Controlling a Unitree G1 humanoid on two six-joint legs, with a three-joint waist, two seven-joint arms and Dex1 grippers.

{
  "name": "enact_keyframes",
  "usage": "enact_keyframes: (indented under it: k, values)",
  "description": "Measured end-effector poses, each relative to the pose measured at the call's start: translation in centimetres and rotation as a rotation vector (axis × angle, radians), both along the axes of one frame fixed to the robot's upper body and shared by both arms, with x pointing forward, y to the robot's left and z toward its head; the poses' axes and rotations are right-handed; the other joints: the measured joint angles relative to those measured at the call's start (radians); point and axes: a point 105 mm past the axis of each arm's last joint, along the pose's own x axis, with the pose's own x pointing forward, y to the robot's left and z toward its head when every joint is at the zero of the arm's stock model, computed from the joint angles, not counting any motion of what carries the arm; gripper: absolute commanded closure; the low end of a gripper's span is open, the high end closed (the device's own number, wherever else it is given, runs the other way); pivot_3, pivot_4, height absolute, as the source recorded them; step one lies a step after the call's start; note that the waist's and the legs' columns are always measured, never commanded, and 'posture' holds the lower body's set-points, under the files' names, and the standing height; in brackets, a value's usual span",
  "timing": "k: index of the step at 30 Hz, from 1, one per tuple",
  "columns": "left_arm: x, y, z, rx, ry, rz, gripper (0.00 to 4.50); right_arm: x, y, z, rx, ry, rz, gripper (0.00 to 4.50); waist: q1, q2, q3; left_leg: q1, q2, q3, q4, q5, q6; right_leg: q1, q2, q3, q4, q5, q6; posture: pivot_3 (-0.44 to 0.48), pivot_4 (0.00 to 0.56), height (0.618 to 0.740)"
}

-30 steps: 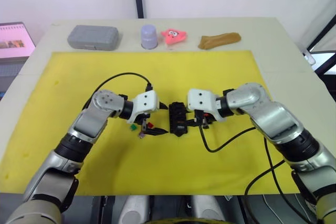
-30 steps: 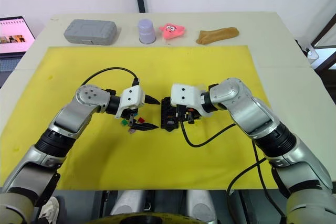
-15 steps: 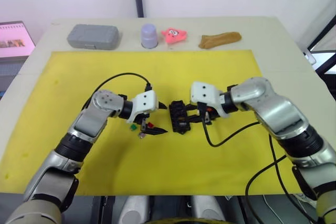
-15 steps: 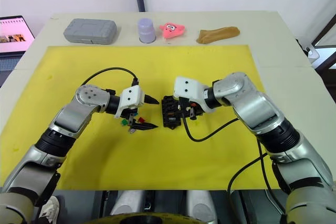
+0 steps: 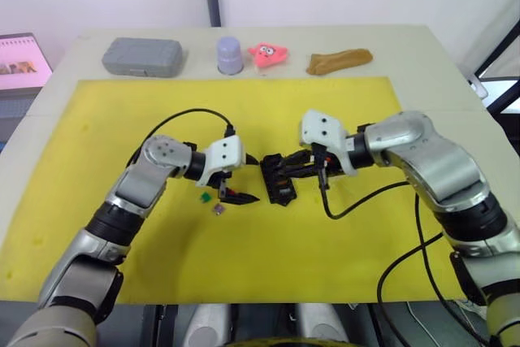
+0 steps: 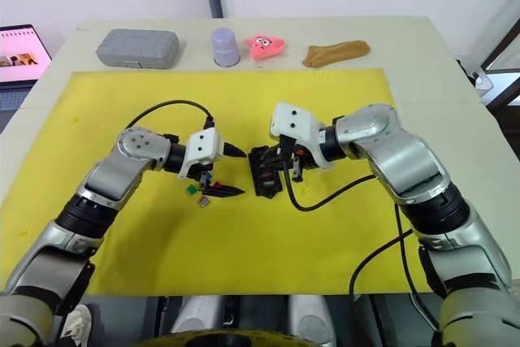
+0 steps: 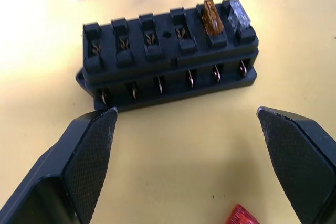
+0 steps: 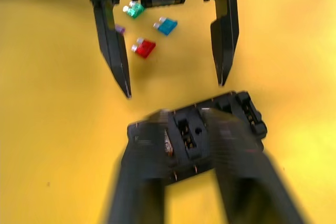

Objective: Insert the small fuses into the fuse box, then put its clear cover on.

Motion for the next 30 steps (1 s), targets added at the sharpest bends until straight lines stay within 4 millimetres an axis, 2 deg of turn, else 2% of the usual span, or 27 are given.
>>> enact_keyframes:
  k: [7, 16, 30]
  values:
    - [0.0, 0.0, -0.1, 0.0, 0.002, 0.002, 0.0, -0.1, -0.5, -1.9, 0.031, 0.054, -0.01, 4.47, -0.001, 0.0, 0.0, 0.0, 0.0, 0.0, 0.0, 0.0, 0.0, 0.0, 0.0, 0.0, 0.0, 0.0, 0.0, 0.0, 0.15, 0.74]
    - [0.0, 0.1, -0.1, 0.001, 0.002, 0.002, 0.0, -0.5, -0.9, -3.0, 0.038, 0.079, 0.004, 4.47, 0.0, 0.0, 0.0, 0.0, 0.0, 0.0, 0.0, 0.0, 0.0, 0.0, 0.0, 0.0, 0.0, 0.0, 0.0, 0.0, 0.15, 0.74]
    - [0.0, 0.1, -0.1, 0.002, 0.001, 0.001, 0.0, 0.0, -1.3, -4.3, -0.016, 0.012, 0.035, 4.47, 0.0, 0.0, -0.001, 0.006, 0.0, 0.0, 0.0, 0.0, 0.0, 0.007, 0.0, 0.0, 0.0, 0.0, 0.0, 0.0, 0.15, 0.74]
